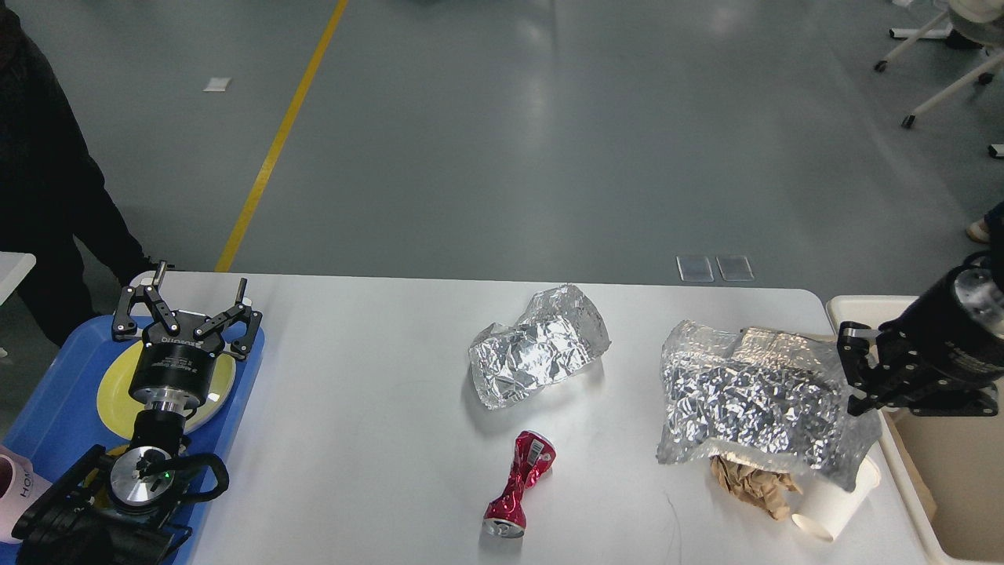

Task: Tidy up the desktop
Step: 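Lift the crumpled foil and drop it into the white bin, then raise the right gripper out of the white bin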

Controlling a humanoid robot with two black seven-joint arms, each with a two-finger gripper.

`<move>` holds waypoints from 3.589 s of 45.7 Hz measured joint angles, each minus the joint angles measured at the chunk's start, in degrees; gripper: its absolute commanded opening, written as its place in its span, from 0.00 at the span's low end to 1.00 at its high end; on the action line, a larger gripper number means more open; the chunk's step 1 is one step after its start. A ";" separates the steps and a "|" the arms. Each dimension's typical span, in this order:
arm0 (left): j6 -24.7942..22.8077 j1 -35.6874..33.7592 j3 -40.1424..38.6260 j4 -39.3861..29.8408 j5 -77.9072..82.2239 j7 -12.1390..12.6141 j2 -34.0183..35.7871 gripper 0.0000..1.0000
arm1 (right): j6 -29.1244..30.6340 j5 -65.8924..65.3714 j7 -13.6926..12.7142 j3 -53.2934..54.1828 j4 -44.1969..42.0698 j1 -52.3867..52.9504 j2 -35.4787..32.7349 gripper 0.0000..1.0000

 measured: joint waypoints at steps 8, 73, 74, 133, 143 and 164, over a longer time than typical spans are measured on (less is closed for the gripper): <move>0.00 0.00 0.00 0.00 0.00 0.00 0.00 0.96 | -0.62 -0.04 0.02 -2.86 -0.36 4.21 0.00 0.00; 0.00 0.00 0.00 0.03 -0.02 0.00 0.00 0.96 | -37.06 -0.14 -0.39 39.11 -91.93 -101.05 6.59 0.00; 0.00 0.00 0.00 0.03 -0.02 0.00 0.00 0.96 | -37.32 -0.14 -0.40 39.12 -92.31 -101.68 7.25 0.00; 0.00 0.00 0.00 0.07 0.00 0.00 0.00 0.96 | -34.90 -3.71 -0.62 35.89 -74.04 -87.24 0.00 1.00; 0.00 0.00 0.00 0.00 -0.03 0.00 0.00 0.96 | -25.08 -9.51 -2.00 20.54 -54.85 -61.42 -1.43 1.00; 0.00 0.00 0.00 0.04 -0.03 0.01 0.00 0.96 | 11.96 -9.25 -2.15 6.26 -24.21 -10.79 8.70 1.00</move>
